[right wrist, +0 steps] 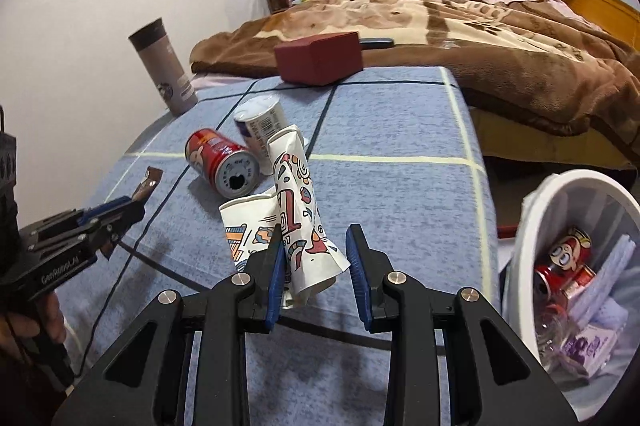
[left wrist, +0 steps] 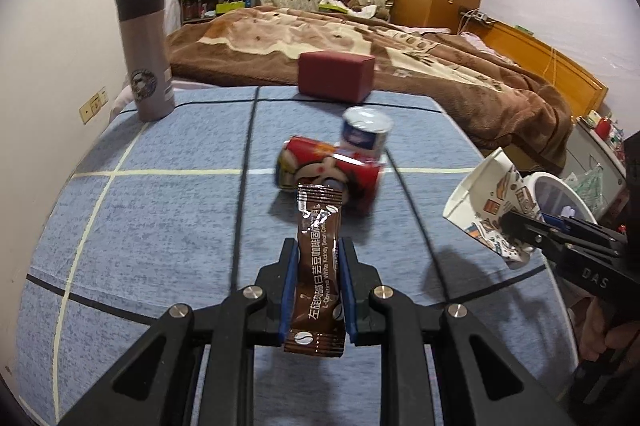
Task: Collect trash
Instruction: 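Carry the paper cup and chocolate wrapper over the wastebasket with both tools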
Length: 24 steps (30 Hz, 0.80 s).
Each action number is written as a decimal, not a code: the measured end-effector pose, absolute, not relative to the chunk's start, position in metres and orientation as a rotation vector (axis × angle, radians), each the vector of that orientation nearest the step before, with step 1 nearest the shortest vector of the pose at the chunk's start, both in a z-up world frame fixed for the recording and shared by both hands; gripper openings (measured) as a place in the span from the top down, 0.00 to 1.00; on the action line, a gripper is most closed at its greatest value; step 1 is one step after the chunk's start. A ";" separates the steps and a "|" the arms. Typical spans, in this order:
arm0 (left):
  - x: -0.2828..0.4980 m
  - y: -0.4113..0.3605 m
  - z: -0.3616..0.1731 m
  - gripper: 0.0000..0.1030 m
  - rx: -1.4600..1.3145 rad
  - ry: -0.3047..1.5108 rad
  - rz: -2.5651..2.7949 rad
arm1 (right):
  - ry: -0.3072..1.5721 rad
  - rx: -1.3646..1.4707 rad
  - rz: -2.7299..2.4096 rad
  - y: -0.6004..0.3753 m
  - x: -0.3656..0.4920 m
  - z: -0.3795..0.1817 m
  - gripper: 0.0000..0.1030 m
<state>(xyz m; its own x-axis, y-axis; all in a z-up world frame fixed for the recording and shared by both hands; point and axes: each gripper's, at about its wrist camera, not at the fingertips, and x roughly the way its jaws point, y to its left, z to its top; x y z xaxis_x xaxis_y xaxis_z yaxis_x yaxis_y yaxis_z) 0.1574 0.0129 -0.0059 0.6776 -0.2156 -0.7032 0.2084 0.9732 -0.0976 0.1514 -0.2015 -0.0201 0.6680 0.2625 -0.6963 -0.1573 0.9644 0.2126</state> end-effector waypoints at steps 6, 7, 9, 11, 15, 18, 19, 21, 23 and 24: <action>0.154 -0.013 0.000 0.79 -0.001 0.780 -0.283 | 0.788 0.173 0.202 -0.221 0.143 -0.015 0.70; 0.153 -0.017 0.002 0.79 -0.002 0.776 -0.291 | 0.781 0.180 0.191 -0.226 0.141 -0.014 0.70; 0.151 -0.026 0.005 0.79 0.000 0.767 -0.306 | 0.776 0.188 0.175 -0.232 0.138 -0.012 0.70; 0.150 -0.036 0.008 0.79 0.003 0.760 -0.324 | 0.762 0.194 0.149 -0.240 0.134 -0.010 0.70; 0.147 -0.059 0.013 0.79 0.018 0.746 -0.358 | 0.742 0.203 0.102 -0.259 0.127 -0.006 0.70; 0.146 -0.075 0.015 0.79 0.025 0.741 -0.385 | 0.728 0.215 0.071 -0.273 0.121 -0.003 0.70; 0.146 -0.081 0.016 0.79 0.030 0.739 -0.395 | 0.727 0.220 0.064 -0.277 0.120 -0.003 0.70; 0.145 -0.095 0.017 0.79 0.041 0.738 -0.416 | 0.723 0.225 0.041 -0.287 0.117 -0.002 0.70; 0.144 -0.107 0.018 0.79 0.049 0.735 -0.439 | 0.721 0.229 0.020 -0.296 0.113 -0.002 0.70; 0.144 -0.115 0.018 0.79 0.053 0.735 -0.449 | 0.719 0.232 0.008 -0.300 0.112 -0.002 0.70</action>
